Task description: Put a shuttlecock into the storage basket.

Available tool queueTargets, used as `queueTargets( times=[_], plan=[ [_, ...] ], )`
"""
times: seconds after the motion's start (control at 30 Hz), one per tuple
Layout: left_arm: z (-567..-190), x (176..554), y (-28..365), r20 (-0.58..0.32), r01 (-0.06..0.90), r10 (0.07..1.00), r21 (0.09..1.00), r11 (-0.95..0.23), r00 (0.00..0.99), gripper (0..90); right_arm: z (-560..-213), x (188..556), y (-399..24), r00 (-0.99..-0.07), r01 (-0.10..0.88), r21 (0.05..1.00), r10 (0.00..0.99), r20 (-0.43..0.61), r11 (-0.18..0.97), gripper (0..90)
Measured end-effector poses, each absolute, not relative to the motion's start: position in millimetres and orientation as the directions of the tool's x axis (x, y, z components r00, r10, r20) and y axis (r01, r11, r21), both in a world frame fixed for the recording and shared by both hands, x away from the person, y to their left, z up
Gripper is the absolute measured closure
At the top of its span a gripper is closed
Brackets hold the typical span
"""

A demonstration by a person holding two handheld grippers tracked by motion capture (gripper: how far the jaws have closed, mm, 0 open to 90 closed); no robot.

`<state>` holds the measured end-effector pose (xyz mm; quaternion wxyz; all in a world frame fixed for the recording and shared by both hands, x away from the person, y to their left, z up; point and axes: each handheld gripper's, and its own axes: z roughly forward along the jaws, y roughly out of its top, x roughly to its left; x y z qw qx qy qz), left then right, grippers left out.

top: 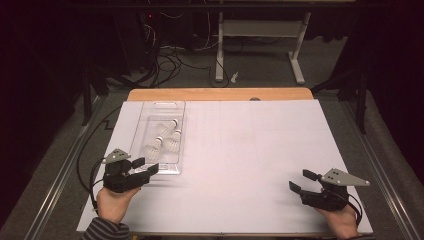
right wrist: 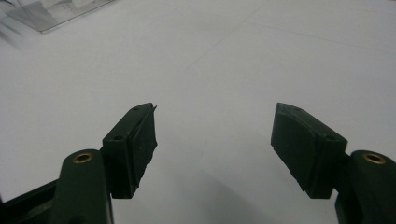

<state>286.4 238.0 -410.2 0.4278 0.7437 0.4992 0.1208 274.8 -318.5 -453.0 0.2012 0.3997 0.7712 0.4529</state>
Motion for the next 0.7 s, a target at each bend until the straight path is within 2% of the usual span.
queueTargets(
  times=[0.7],
  plan=[
    [-417.4, 281.3, 240.2, -0.249, 0.629, 0.851, 0.769, -0.116, 0.462, 39.1, -453.0, 274.8, -318.6, -0.599, 0.435, 0.859, 0.799, 0.053, 0.269, 31.5]
  ],
)
